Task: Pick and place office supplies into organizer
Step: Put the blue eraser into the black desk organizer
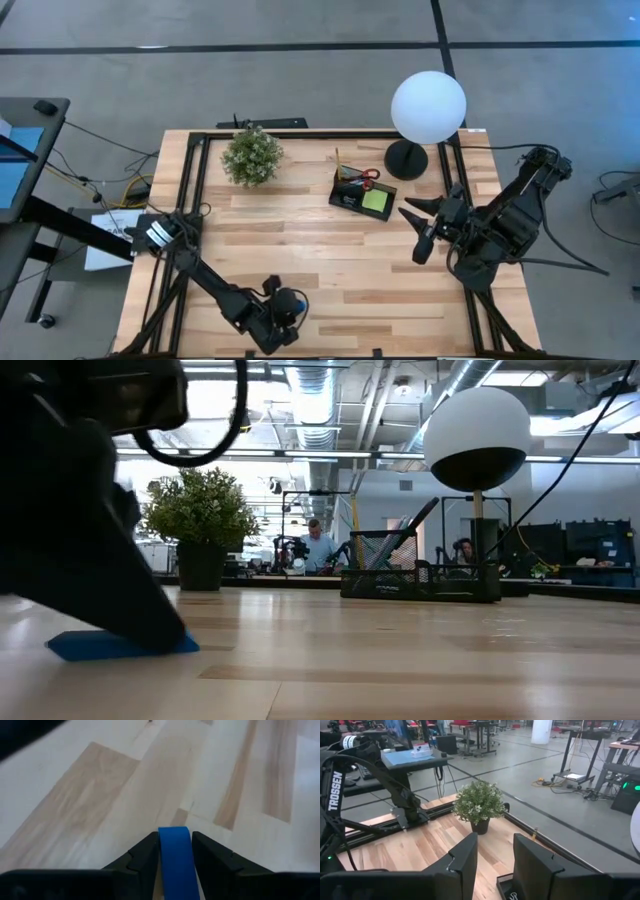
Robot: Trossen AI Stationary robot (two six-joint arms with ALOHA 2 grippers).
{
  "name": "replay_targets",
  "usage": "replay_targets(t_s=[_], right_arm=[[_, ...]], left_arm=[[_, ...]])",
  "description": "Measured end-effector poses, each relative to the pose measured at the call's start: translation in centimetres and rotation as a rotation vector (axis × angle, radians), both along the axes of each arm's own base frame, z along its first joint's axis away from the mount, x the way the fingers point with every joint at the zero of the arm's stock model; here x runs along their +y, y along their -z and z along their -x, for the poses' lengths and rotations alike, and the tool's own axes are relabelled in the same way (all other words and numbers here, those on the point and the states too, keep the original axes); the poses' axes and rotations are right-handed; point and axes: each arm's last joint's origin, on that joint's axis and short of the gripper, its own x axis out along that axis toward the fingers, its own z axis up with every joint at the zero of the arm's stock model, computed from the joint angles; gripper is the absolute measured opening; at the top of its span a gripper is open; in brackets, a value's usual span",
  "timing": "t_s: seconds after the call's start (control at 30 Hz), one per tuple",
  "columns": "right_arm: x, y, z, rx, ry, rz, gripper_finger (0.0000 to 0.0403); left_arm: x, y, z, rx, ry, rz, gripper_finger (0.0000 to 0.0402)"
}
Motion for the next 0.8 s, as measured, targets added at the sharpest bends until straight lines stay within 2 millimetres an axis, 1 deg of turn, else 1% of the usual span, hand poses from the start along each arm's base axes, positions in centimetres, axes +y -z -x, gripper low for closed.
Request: replay_targets(t_s=[0.17,0.23,0.33,0.47,0.6,0.7,0.8], right_arm=[[0.0,0.0,0.0,-0.003,0.000,-0.003,0.0119],[0.0,0.0,0.0,-0.004,0.000,-0.004,0.0119],[0.1,0.0,0.0,-0.004,-0.002,-0.004,0.0119],[0.1,0.0,0.0,-0.003,-0.002,-0.004,0.0119],[0.0,0.0,0.0,-0.001,-0.002,-0.001,0.0119],[0.0,0.0,0.0,0.002,-0.002,0.001,0.0119],[0.0,0.0,0.0,0.002,-0.002,0.002,0.0119]], left_arm=[[1.0,0.1,-0.5,0.053,-0.023,-0.007,0.0115],[1.1,0.2,-0.4,0.064,-0.024,0.003,0.0115],[0.4,0.2,0.3,0.063,-0.007,-0.004,0.0115],[-0.4,0.5,1.8,0.089,-0.006,-0.048,0.0112],[-0.8,1.2,2.5,0.115,-0.011,-0.068,0.0087],[-0.7,1.2,2.2,0.094,-0.022,-0.068,0.0055],[0.0,1.1,1.4,0.084,-0.051,-0.057,0.0030]])
